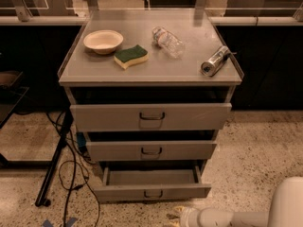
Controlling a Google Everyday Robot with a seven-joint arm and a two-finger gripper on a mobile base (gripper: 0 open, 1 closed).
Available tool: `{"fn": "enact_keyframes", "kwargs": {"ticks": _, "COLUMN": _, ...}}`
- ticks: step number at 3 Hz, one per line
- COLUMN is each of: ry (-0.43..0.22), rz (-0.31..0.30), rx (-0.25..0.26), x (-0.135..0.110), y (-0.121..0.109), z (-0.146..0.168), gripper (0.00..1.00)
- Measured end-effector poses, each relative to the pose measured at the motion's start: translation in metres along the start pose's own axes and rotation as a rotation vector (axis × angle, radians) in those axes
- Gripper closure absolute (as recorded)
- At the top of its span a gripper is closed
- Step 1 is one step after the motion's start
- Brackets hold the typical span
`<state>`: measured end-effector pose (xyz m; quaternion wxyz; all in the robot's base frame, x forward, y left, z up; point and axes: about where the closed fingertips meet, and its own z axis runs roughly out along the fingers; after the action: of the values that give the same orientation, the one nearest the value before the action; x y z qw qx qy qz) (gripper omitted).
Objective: Close bottom drawer
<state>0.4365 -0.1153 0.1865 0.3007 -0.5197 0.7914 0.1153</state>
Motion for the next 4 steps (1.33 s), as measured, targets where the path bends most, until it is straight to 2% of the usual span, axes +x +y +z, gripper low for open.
{"fn": "enact_keyframes", "kwargs": {"ticks": 1, "ry": 0.000, "rz": 0.000, "rx": 0.000, "x": 0.000, "y": 0.000, "z": 0.000, "gripper": 0.31}}
{"fn": "enact_keyframes", "kwargs": {"ticks": 2, "ry": -0.029, "rz": -0.034, "rx": -0.027, "x": 0.003, "y": 0.030, "z": -0.027, "gripper": 0.08}}
{"fn": "enact_keyframes", "kwargs": {"ticks": 3, "ry": -0.084, "rz": -0.084, "rx": -0.162, "x": 0.000, "y": 0.084, "z": -0.022, "gripper": 0.00}}
{"fn": "enact_keyframes", "kwargs": {"ticks": 4, "ry": -0.100, "rz": -0.077, "rx": -0.241, "x": -0.001, "y": 0.105, "z": -0.024, "gripper": 0.00}}
